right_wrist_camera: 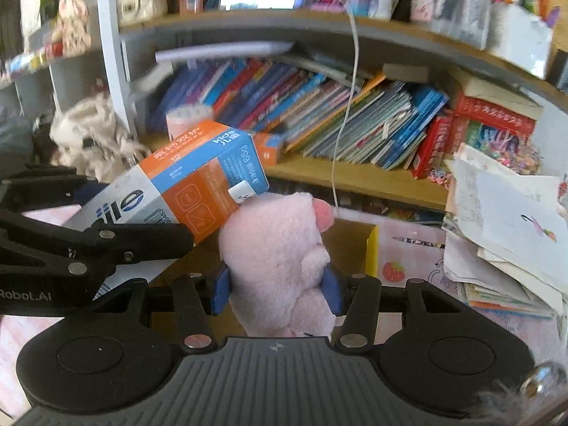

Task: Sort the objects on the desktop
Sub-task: 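Lower the usmile box into the yellow box with the left tool while the right tool holds the pig, then lower the pink plush pig into the yellow box and open the right tool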

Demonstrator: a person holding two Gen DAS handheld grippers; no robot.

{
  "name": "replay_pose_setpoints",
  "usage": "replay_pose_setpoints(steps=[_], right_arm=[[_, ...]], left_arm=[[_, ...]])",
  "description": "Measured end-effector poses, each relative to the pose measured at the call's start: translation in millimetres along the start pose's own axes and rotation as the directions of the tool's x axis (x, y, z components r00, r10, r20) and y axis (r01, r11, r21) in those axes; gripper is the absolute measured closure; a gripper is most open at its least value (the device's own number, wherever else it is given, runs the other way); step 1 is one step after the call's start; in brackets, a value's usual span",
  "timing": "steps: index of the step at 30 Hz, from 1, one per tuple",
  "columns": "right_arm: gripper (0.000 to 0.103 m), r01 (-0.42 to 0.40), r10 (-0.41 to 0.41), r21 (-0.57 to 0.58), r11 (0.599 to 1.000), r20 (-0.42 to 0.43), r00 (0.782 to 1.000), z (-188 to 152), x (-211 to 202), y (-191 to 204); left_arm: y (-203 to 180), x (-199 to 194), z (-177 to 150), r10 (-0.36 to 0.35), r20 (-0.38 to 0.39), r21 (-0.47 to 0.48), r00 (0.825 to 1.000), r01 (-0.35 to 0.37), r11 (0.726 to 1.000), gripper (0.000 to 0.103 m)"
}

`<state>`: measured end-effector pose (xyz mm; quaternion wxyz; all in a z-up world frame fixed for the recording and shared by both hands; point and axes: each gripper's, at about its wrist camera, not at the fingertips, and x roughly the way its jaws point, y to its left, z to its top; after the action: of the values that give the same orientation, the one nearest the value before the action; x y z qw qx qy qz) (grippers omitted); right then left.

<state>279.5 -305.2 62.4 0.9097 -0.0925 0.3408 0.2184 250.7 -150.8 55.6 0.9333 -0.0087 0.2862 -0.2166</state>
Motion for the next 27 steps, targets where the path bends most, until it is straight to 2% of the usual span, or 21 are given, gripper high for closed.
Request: replay_pose_setpoints(steps=[8,15,19,27], right_arm=[[0.054,-0.035,0.015,-0.118,0.992,-0.164,0.986,-13,70,-5],[0.052,-0.089,0.019,-0.246,0.965,-0.272,0.962,-20,98,0],[0.051,-0.126,0.030,-0.288,0.949,-0.316,0.948,-21,104,3],[0.049,-0.167,0.057,-0.288,0.943,-0.354,0.933,-22,113,8]], left_arm=[[14,46,-24,0.055,-0.146,-0.005,0.988,-0.056,0.998,0.051],[22,70,-35,0.062,-0.253,0.009,0.966,-0.062,0.998,0.051],[17,76,-39,0.104,-0.273,0.081,0.957,-0.085,0.993,0.052],[15,79,-39,0.129,-0.278,0.131,0.952,-0.096,0.987,0.056]])
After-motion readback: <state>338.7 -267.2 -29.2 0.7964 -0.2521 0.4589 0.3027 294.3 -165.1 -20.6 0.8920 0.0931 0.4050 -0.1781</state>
